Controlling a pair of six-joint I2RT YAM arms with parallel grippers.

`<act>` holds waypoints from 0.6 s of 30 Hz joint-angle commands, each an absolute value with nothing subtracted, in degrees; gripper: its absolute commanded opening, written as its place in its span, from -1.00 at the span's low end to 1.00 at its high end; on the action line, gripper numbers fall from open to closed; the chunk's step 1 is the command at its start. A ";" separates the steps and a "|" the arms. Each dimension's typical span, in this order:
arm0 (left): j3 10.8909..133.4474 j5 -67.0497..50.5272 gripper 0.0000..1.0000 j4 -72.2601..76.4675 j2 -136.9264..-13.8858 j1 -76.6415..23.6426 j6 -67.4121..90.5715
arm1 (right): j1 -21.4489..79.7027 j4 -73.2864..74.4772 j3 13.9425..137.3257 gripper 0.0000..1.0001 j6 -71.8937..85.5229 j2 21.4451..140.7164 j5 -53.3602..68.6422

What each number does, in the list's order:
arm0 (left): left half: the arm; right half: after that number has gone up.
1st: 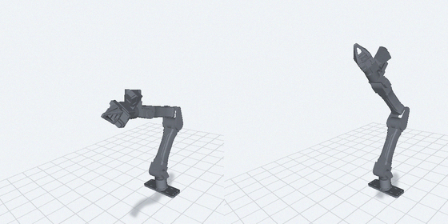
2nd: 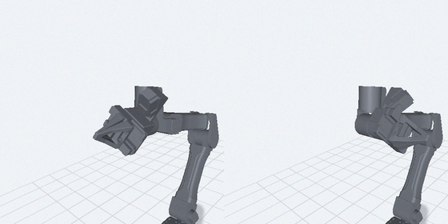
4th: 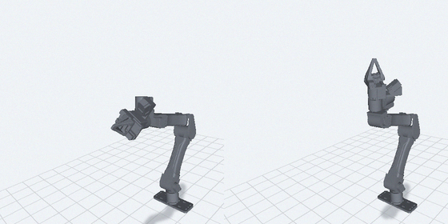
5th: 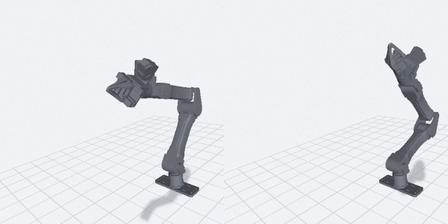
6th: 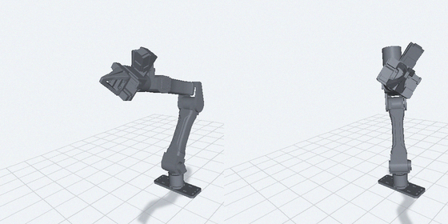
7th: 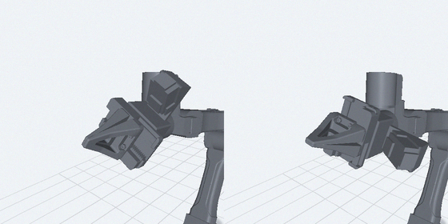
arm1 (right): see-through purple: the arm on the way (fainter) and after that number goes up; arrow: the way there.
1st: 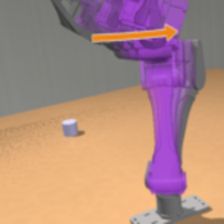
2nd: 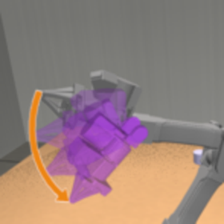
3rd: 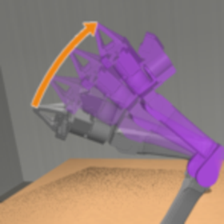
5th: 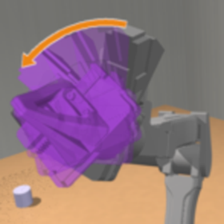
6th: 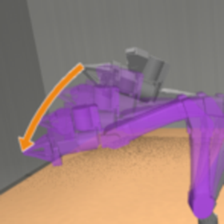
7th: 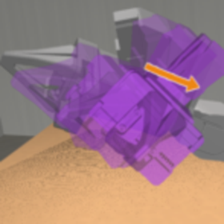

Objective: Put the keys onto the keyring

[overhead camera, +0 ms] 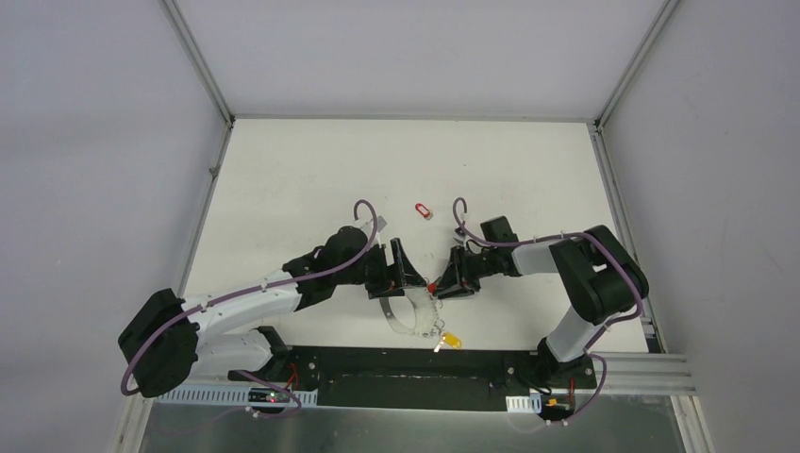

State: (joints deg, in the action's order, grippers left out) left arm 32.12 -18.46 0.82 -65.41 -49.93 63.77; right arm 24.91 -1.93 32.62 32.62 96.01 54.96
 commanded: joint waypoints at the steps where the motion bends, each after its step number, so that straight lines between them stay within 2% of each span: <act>1: 33.71 -17.67 0.56 0.27 -63.17 -50.38 62.60 | 26.30 -3.82 35.17 -0.34 31.52 97.55 55.86; 6: 33.26 -17.36 0.55 -0.85 -62.51 -50.43 62.59 | 29.08 -0.32 37.44 -0.38 29.57 98.41 53.57; 10: 32.98 -16.98 0.55 -1.80 -61.53 -50.44 62.45 | 30.27 2.35 38.49 -0.62 28.40 98.06 52.05; 14: 32.76 -16.44 0.55 -2.46 -60.63 -50.41 62.23 | 32.22 5.84 40.31 -0.77 26.71 98.67 49.17; 18: 33.03 -16.06 0.55 -3.95 -59.51 -50.33 61.58 | 34.04 8.46 41.93 -0.80 25.31 98.65 46.71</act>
